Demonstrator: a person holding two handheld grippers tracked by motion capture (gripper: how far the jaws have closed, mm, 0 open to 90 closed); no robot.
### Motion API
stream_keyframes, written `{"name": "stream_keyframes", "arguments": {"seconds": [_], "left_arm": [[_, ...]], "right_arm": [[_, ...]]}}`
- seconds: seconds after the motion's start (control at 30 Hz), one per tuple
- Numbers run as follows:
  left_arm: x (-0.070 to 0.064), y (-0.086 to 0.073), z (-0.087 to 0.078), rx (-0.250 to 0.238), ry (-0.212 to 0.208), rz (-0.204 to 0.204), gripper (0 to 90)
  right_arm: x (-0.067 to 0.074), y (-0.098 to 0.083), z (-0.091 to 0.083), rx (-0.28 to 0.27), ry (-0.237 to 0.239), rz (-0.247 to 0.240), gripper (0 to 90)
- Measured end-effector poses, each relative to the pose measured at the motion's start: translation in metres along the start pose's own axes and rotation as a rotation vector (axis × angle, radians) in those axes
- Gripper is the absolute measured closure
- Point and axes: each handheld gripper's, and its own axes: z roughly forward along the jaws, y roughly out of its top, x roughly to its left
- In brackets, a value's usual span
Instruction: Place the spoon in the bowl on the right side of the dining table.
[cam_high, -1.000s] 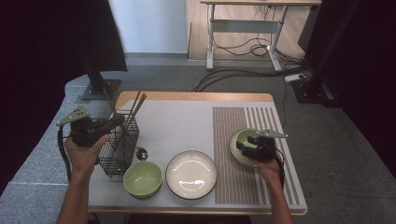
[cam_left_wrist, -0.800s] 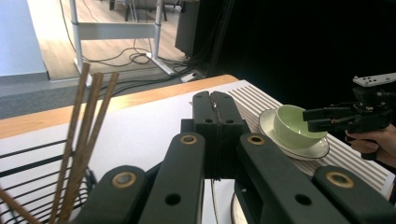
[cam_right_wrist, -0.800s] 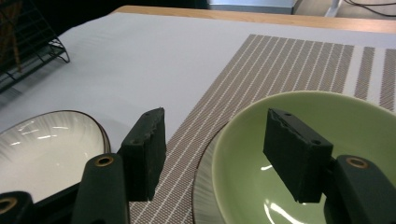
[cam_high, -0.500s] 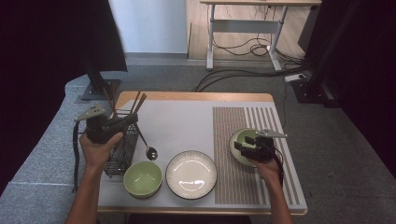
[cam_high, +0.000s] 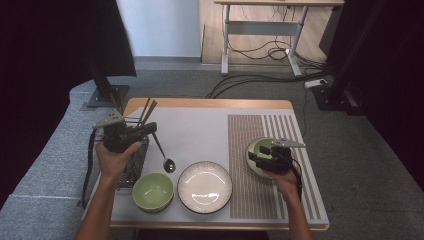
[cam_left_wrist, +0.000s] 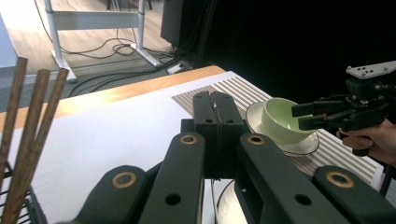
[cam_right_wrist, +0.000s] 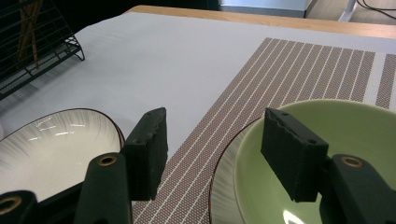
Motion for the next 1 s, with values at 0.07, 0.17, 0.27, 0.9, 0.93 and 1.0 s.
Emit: {"name": "stream_keyframes", "arguments": {"seconds": [0.07,0.17,0.27,0.9,0.93,1.0], "left_arm": [[-0.002,0.0,0.002,0.001,-0.004,0.002,90.0],[-0.003,0.0,0.004,0.002,-0.012,0.005,90.0],[-0.006,0.0,0.008,0.004,-0.02,0.007,90.0],[-0.019,0.001,0.018,0.009,-0.053,0.023,90.0],[-0.019,0.001,0.018,0.009,-0.054,0.02,90.0],[-0.019,0.001,0.019,0.011,-0.056,0.021,90.0]], "right_arm": [[0.0,0.0,-0.001,-0.002,0.002,0.002,41.1],[0.001,0.001,-0.001,-0.005,0.011,0.007,41.1],[0.005,0.002,0.0,-0.004,0.028,0.001,41.4],[0.022,0.003,0.009,0.037,0.091,-0.047,41.8],[0.022,0.003,0.009,0.045,0.097,-0.052,41.8],[0.023,0.003,0.01,0.047,0.106,-0.053,41.8]]}}
